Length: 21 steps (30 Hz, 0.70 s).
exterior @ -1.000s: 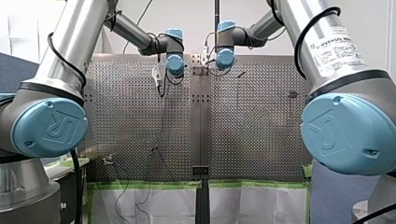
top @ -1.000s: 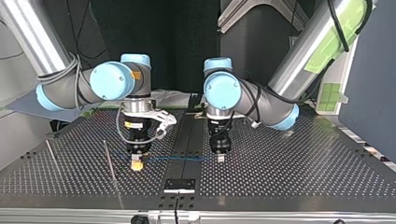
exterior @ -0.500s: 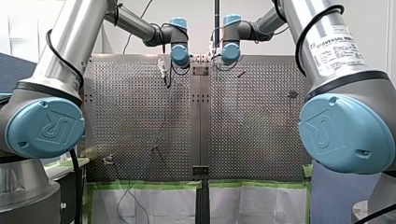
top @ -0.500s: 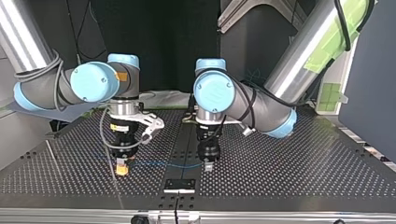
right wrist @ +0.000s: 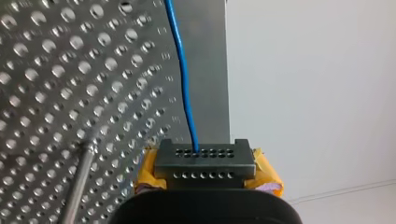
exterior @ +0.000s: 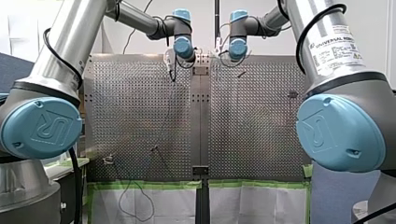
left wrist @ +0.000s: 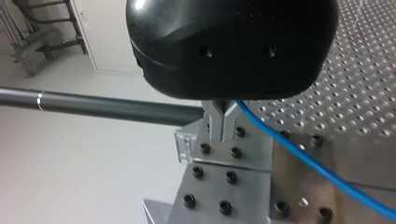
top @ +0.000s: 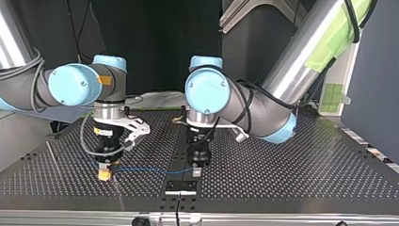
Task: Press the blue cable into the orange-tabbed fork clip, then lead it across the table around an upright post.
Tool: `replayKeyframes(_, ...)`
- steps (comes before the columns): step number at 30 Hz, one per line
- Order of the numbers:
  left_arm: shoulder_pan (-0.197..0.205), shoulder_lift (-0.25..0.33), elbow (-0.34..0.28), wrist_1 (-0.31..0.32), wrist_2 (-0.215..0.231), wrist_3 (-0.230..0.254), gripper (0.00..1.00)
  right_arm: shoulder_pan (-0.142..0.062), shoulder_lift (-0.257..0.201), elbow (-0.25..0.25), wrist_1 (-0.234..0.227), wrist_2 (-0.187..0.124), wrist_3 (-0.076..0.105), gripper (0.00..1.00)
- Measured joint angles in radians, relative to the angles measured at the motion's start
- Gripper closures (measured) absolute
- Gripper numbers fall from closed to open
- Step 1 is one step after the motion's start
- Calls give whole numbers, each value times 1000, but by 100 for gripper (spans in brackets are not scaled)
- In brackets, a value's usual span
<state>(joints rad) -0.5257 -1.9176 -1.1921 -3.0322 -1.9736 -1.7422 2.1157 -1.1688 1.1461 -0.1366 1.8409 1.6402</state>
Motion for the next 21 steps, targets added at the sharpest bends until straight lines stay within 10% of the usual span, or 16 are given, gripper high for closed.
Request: replayKeyframes(21,-43,-67,108,-74,22,-24,100,-79,-31,0,52,-4,6,100)
